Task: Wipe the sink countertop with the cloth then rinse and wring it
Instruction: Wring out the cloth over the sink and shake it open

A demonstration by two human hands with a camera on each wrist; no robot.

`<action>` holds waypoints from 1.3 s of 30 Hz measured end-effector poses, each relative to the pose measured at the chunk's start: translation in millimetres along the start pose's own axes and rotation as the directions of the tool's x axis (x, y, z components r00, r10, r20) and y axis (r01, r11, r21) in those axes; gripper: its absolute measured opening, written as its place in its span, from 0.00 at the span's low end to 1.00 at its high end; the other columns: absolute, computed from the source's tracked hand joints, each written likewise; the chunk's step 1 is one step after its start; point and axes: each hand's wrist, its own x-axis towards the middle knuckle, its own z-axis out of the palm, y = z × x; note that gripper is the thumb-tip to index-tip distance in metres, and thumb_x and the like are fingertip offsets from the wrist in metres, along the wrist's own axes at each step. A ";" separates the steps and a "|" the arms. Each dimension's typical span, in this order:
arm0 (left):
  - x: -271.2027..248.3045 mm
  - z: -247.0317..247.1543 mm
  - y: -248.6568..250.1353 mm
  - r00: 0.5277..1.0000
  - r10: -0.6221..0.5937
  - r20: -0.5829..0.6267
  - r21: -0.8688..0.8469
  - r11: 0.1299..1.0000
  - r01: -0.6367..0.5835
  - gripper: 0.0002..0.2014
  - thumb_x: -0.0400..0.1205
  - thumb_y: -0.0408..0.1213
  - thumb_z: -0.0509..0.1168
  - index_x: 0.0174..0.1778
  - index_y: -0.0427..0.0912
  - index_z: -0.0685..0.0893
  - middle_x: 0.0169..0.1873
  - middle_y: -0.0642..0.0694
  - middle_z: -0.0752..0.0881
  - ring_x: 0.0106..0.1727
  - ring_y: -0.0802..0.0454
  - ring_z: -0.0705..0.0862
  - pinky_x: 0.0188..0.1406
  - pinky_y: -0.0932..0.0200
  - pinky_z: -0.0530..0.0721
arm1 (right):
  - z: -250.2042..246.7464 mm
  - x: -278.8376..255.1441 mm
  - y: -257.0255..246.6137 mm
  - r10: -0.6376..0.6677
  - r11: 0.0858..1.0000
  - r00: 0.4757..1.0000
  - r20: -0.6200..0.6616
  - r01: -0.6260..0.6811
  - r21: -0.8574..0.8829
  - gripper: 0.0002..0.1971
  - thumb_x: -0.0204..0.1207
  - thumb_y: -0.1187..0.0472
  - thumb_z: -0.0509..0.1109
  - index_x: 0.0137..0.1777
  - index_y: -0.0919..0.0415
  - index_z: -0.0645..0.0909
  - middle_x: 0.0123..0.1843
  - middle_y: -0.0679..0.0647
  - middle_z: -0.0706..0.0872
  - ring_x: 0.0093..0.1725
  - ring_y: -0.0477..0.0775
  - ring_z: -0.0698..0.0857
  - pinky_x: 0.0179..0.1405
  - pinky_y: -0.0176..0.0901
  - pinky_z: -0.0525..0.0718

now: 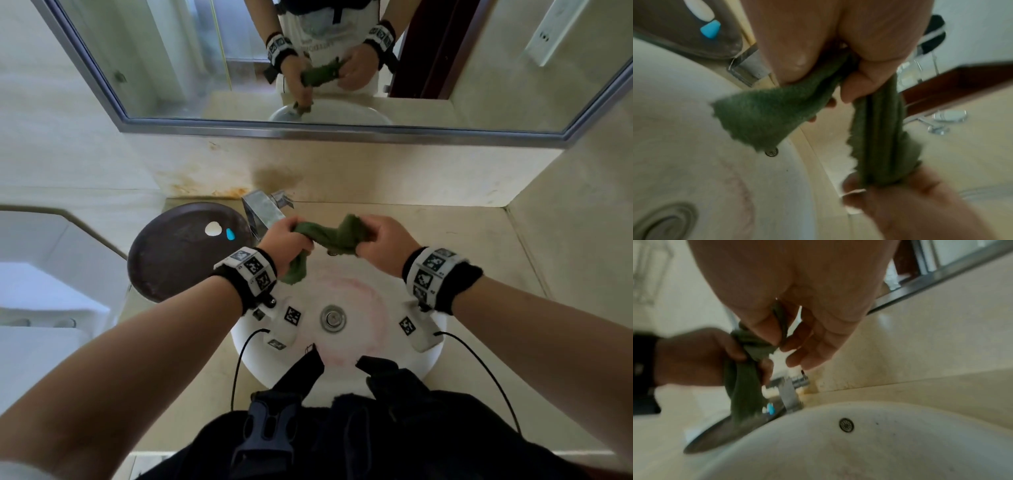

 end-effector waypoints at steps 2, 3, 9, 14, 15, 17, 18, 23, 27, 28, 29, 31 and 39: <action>-5.8 0.7 5.5 0.996 -0.050 0.074 -0.267 0.961 0.068 0.15 0.73 0.10 0.50 0.42 0.33 0.75 0.41 0.36 0.79 0.48 0.39 0.81 0.51 0.44 0.83 | 7.6 -4.5 5.2 -0.006 0.955 0.992 0.126 0.043 -0.293 0.05 0.71 0.68 0.66 0.46 0.64 0.82 0.42 0.59 0.87 0.44 0.62 0.85 0.44 0.51 0.84; -9.1 2.9 8.0 0.991 -0.057 0.121 -0.393 0.914 0.100 0.19 0.72 0.09 0.45 0.45 0.33 0.73 0.47 0.33 0.81 0.53 0.36 0.82 0.53 0.43 0.84 | 10.8 -5.9 5.6 0.012 0.921 0.987 0.163 0.053 -0.385 0.05 0.72 0.67 0.65 0.45 0.64 0.82 0.43 0.59 0.87 0.45 0.62 0.85 0.44 0.49 0.83; -10.0 5.6 12.4 0.993 -0.056 0.102 -0.621 0.776 0.108 0.28 0.67 0.09 0.42 0.50 0.41 0.75 0.40 0.38 0.76 0.40 0.44 0.78 0.43 0.50 0.80 | 13.9 -1.5 8.7 0.164 0.983 0.966 0.198 -0.177 0.048 0.16 0.78 0.58 0.63 0.65 0.58 0.73 0.60 0.59 0.83 0.55 0.58 0.83 0.54 0.54 0.82; -21.1 6.3 20.0 0.968 0.024 0.251 -0.444 0.891 0.093 0.22 0.65 0.08 0.48 0.34 0.40 0.75 0.33 0.41 0.77 0.38 0.45 0.77 0.42 0.51 0.78 | 14.0 5.3 -0.9 0.196 0.910 0.957 0.216 -0.259 0.325 0.26 0.84 0.38 0.49 0.69 0.56 0.72 0.67 0.56 0.80 0.63 0.55 0.81 0.66 0.57 0.79; -23.8 9.4 21.8 0.955 0.036 0.296 -0.420 0.903 0.096 0.21 0.67 0.07 0.49 0.34 0.39 0.74 0.34 0.40 0.78 0.40 0.44 0.78 0.46 0.49 0.80 | 17.9 5.7 -4.5 0.160 0.894 0.951 0.264 -0.253 0.370 0.25 0.83 0.37 0.50 0.66 0.54 0.75 0.63 0.56 0.83 0.60 0.54 0.82 0.66 0.55 0.80; -29.6 15.9 26.8 0.933 0.053 0.356 -0.389 0.916 0.096 0.21 0.69 0.07 0.50 0.36 0.38 0.75 0.38 0.38 0.79 0.43 0.41 0.81 0.51 0.43 0.84 | 28.4 3.5 -12.3 0.127 0.812 0.927 0.352 -0.301 0.500 0.24 0.80 0.37 0.53 0.60 0.53 0.78 0.55 0.59 0.85 0.56 0.59 0.84 0.64 0.57 0.82; -31.5 17.7 28.3 0.929 0.059 0.365 -0.373 0.924 0.088 0.21 0.70 0.07 0.50 0.37 0.38 0.75 0.38 0.38 0.79 0.43 0.40 0.81 0.47 0.43 0.85 | 33.8 3.8 -10.3 0.129 0.739 0.902 0.411 -0.364 0.567 0.29 0.75 0.35 0.56 0.62 0.57 0.78 0.56 0.63 0.85 0.56 0.64 0.84 0.63 0.62 0.82; -24.6 6.0 24.5 0.948 0.180 0.264 -0.028 0.983 -0.179 0.14 0.64 0.21 0.63 0.38 0.44 0.79 0.40 0.36 0.81 0.41 0.38 0.82 0.40 0.43 0.89 | 34.5 0.7 -2.3 0.168 0.719 0.752 0.638 -0.536 0.442 0.29 0.69 0.37 0.69 0.57 0.63 0.76 0.37 0.57 0.84 0.30 0.50 0.79 0.27 0.38 0.79; -27.1 -13.8 14.3 0.834 0.473 0.284 0.372 0.747 -0.551 0.20 0.70 0.28 0.71 0.55 0.47 0.78 0.54 0.47 0.83 0.55 0.50 0.84 0.58 0.49 0.86 | 27.1 2.2 -5.8 0.243 0.830 0.716 0.654 -0.502 0.241 0.07 0.83 0.58 0.65 0.48 0.62 0.78 0.31 0.51 0.77 0.26 0.46 0.73 0.22 0.34 0.71; -30.2 -17.0 10.4 0.774 0.545 0.323 0.449 0.631 -0.632 0.23 0.70 0.28 0.71 0.61 0.46 0.77 0.59 0.48 0.80 0.60 0.52 0.81 0.62 0.53 0.84 | 25.6 1.8 -7.7 0.262 0.837 0.718 0.644 -0.501 0.218 0.07 0.84 0.58 0.64 0.47 0.61 0.77 0.32 0.52 0.79 0.28 0.47 0.76 0.23 0.35 0.74; -33.2 -18.4 5.7 0.709 0.591 0.384 0.534 0.485 -0.693 0.28 0.69 0.28 0.70 0.66 0.45 0.75 0.64 0.47 0.77 0.64 0.51 0.79 0.65 0.55 0.81 | 25.0 2.2 -8.7 0.268 0.840 0.717 0.643 -0.501 0.209 0.06 0.84 0.58 0.63 0.48 0.60 0.76 0.34 0.52 0.80 0.29 0.47 0.78 0.23 0.35 0.76; -37.3 -15.4 -5.8 0.599 0.607 0.523 0.661 0.155 -0.734 0.33 0.69 0.29 0.68 0.73 0.45 0.71 0.71 0.44 0.72 0.69 0.45 0.75 0.66 0.54 0.79 | 24.2 1.4 -13.9 0.245 0.845 0.697 0.674 -0.495 0.205 0.06 0.85 0.59 0.61 0.48 0.60 0.75 0.33 0.51 0.79 0.27 0.46 0.74 0.20 0.32 0.71; -30.3 3.5 -20.3 0.692 0.504 0.517 0.796 0.013 -0.605 0.22 0.76 0.29 0.60 0.68 0.36 0.76 0.55 0.39 0.81 0.53 0.40 0.82 0.48 0.48 0.84 | 41.0 3.9 -28.0 0.338 0.934 0.714 0.613 -0.332 -0.129 0.16 0.71 0.70 0.67 0.27 0.57 0.67 0.22 0.53 0.68 0.21 0.50 0.63 0.19 0.36 0.61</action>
